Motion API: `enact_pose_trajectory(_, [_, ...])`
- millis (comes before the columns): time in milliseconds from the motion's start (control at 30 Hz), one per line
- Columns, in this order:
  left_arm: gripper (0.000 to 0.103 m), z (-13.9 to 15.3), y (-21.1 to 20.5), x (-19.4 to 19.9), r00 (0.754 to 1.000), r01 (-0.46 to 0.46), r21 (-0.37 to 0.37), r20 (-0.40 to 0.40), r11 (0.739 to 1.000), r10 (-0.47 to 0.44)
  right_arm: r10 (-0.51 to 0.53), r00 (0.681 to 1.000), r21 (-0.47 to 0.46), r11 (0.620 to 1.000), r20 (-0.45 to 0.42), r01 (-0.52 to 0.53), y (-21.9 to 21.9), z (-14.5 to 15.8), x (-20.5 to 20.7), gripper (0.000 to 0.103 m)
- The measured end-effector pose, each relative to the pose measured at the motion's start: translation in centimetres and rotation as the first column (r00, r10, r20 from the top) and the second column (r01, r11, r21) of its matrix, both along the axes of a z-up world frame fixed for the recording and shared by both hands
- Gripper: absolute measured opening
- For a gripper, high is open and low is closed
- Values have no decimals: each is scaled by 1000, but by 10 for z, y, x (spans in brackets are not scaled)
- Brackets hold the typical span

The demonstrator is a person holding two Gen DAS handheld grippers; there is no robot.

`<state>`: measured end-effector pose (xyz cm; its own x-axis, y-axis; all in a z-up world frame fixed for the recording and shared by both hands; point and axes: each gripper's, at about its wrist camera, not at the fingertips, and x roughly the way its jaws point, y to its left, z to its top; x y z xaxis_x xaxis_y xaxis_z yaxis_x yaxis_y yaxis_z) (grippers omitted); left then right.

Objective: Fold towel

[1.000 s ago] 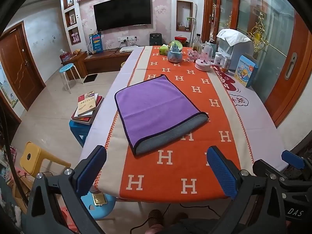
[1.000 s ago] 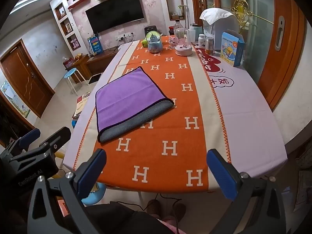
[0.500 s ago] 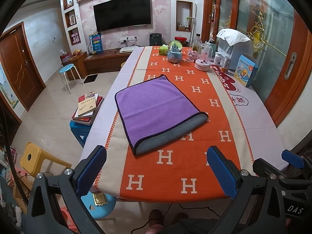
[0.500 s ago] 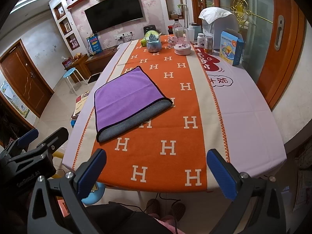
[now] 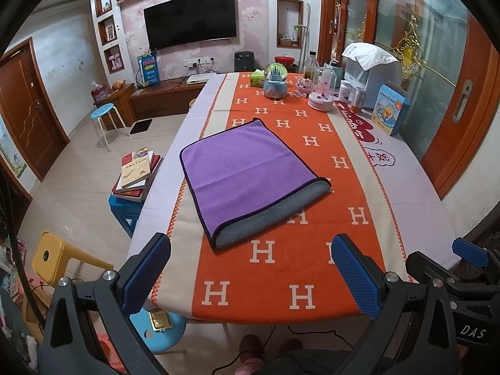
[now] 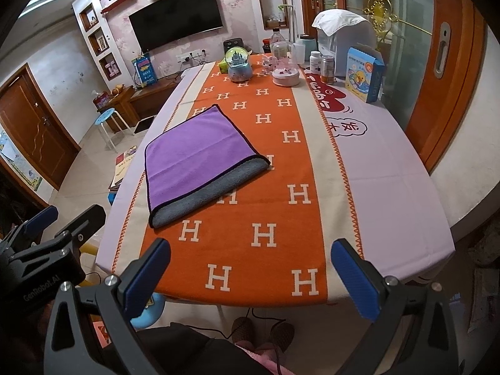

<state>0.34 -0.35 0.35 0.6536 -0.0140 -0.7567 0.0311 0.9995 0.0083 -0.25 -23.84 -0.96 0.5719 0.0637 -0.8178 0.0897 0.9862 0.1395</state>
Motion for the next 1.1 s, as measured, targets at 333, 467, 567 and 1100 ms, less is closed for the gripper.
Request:
enact_pose_trajectory(333, [102,-2,3,-2,1000,21,-19,-1,1000,-21,-33,999,-20,999,-28,33,2,0,-2,103])
enact_pose_trajectory(467, [102,-6,7,0,999,30,-29,-17,999,-30,-46,998,-28,999,-33,45,5,0,-2,103])
enact_pose_trajectory(567, [102,-9,12,3,999,40,-50,-30,998,-42,-58,998,-35,998,-38,57,7,-1,-2,103])
enact_pose_trajectory(1100, [102,-26,55,22,993,97,-87,-64,992,-102,-116,993,-44,992,2,116,33,-6,7,103])
